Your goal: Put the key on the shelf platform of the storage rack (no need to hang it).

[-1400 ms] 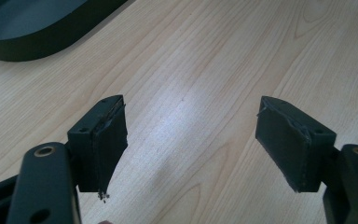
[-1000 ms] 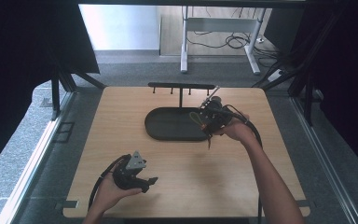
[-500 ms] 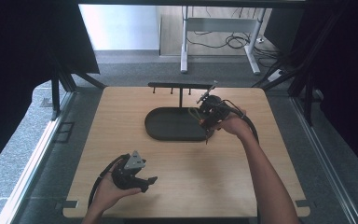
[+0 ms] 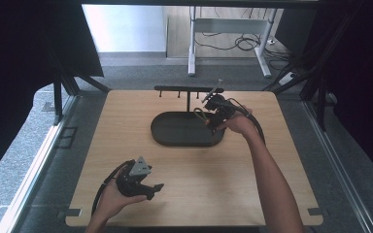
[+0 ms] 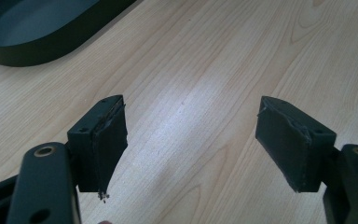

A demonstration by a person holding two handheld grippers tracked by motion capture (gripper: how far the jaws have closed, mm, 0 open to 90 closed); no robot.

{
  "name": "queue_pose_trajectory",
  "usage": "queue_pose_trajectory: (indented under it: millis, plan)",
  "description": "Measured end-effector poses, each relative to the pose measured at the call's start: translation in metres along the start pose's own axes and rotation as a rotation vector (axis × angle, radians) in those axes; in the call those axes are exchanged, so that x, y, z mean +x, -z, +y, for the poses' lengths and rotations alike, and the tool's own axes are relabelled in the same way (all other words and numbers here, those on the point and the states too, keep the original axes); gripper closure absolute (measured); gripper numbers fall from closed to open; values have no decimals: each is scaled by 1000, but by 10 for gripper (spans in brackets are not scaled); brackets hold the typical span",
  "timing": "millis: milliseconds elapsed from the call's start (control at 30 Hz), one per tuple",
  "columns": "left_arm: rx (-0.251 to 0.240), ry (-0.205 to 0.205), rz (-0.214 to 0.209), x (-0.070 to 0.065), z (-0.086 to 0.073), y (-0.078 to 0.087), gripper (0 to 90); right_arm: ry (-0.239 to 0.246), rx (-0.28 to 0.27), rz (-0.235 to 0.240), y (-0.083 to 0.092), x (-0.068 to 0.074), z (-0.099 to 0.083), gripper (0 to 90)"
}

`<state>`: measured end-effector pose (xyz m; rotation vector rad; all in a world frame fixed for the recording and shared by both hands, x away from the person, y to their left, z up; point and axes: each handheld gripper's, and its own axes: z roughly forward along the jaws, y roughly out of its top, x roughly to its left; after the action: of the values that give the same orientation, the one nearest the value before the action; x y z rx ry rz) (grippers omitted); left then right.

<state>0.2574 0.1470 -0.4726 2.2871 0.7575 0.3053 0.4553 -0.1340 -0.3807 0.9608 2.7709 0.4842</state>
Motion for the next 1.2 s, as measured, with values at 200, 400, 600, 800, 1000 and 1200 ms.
queue_pose_trajectory:
  millis: [200, 400, 600, 800, 1000, 1200]
  plan:
    - [1, 5, 1, 2, -1, 0, 254, 17, -12, 11, -10, -6, 7, 667]
    - [-6, 19, 10, 6, -3, 4, 254, 29, -5, 10, -21, -8, 14, 667]
    - [-9, 27, 14, 8, -4, 5, 254, 44, -1, 7, -23, -12, 25, 666]
    - [-10, 18, 13, 8, -3, 6, 254, 36, -14, -9, -25, -14, 31, 666]
    - [-7, 8, 1, 4, -1, 3, 252, 26, -17, -20, -38, -17, 30, 666]
    - [-11, 16, 6, 6, -2, 4, 252, 4, -15, -34, -56, -21, 20, 662]
